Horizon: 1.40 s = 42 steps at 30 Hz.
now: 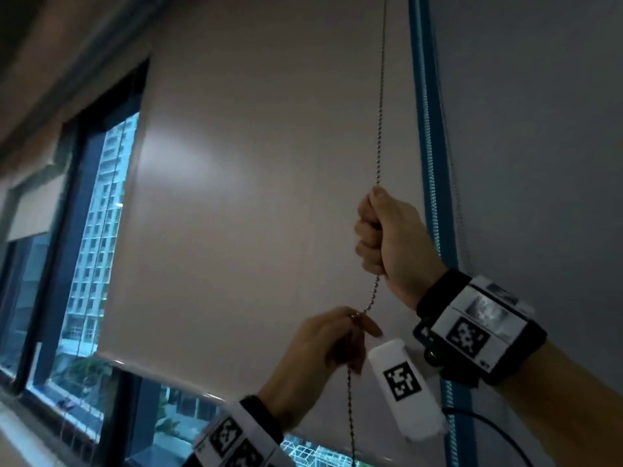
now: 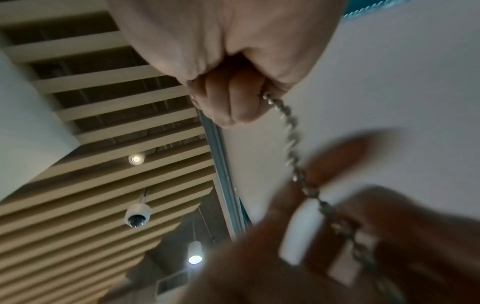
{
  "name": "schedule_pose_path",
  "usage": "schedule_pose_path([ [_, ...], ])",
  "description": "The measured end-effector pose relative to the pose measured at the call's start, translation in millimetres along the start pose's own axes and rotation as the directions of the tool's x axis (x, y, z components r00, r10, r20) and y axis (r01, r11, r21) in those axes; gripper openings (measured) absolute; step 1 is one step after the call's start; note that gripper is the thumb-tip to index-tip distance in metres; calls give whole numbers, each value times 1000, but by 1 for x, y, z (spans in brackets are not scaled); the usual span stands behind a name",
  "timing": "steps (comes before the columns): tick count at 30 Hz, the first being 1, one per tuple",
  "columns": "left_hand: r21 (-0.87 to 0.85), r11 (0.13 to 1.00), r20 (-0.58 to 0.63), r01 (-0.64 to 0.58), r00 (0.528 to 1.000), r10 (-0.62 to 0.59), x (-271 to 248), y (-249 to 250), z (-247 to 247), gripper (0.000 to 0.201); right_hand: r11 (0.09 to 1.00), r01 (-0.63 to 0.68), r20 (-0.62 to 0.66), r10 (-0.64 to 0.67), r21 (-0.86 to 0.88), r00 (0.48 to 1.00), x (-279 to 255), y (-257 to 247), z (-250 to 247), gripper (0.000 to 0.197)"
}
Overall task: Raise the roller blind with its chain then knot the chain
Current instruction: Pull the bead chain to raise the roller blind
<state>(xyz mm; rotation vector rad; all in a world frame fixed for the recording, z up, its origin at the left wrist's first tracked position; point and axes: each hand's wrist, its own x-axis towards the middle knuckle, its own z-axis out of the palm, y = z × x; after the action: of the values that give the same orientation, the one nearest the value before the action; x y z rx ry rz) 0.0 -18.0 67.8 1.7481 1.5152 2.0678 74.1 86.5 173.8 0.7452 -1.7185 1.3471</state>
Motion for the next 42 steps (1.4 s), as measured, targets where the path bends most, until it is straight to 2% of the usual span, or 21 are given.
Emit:
schedule_pose_path([
  [4,-15,995,-66,-101,993,99,38,52,-15,41,990,-3,57,11,-139,998,-20,9,-9,44],
  [7,14,997,-2,-70,998,70,69,90,-4,39,972,-103,123,131,-210,984,-47,23,-7,42],
  [9,-16,999,65,-49,997,50,76,96,7,38,956,-140,166,186,-257,968,-63,32,-7,40],
  [11,-53,997,38,-53,998,55,79,92,18,35,936,-119,209,196,-330,958,-77,38,-8,39],
  [13,-32,997,-29,-75,997,74,79,80,26,34,943,-130,286,222,-306,932,-86,46,-14,41],
  [14,-32,996,-39,-86,996,85,76,75,29,34,945,-175,345,267,-276,900,-88,48,-20,42],
  [17,-102,990,-16,-99,995,98,64,63,27,34,900,-390,397,436,-195,808,-59,56,-36,36],
  [19,-155,982,-18,-105,994,104,61,62,21,34,886,-463,323,444,-20,836,-28,46,-44,36],
  [21,-170,978,-32,-122,992,119,60,61,16,35,922,-380,222,356,75,908,5,13,-45,36],
  [23,-136,983,-26,-119,993,116,59,61,15,33,947,-279,153,255,162,955,37,-28,-43,38],
  [26,-40,994,-9,-100,995,100,58,63,13,32,937,-219,73,207,274,976,87,-72,-27,29],
  [29,30,997,2,-77,997,77,64,64,2,32,953,-181,-26,193,241,981,122,-83,-11,26],
  [31,17,999,5,-32,999,32,70,67,-9,34,993,-102,-127,109,59,986,138,-78,-7,36],
  [32,-5,1000,1,-11,1000,11,73,70,-13,37,992,-37,-168,17,-119,986,144,-71,-6,40],
  [34,-52,998,-20,29,999,-30,80,82,-19,40,899,84,-160,-168,-430,973,155,-59,-10,45],
  [35,-50,997,-30,51,998,-52,86,88,-20,41,855,124,-144,-225,-503,964,157,-56,-15,45],
  [38,91,992,-54,86,995,-81,111,112,-19,50,791,191,-85,-292,-581,953,149,-55,-26,46],
  [40,140,989,-67,42,997,-33,131,133,-15,52,743,253,20,-307,-620,951,129,-55,-26,45],
  [42,105,994,-66,-24,997,31,152,159,-8,53,696,299,139,-278,-652,950,102,-50,-24,43],
])
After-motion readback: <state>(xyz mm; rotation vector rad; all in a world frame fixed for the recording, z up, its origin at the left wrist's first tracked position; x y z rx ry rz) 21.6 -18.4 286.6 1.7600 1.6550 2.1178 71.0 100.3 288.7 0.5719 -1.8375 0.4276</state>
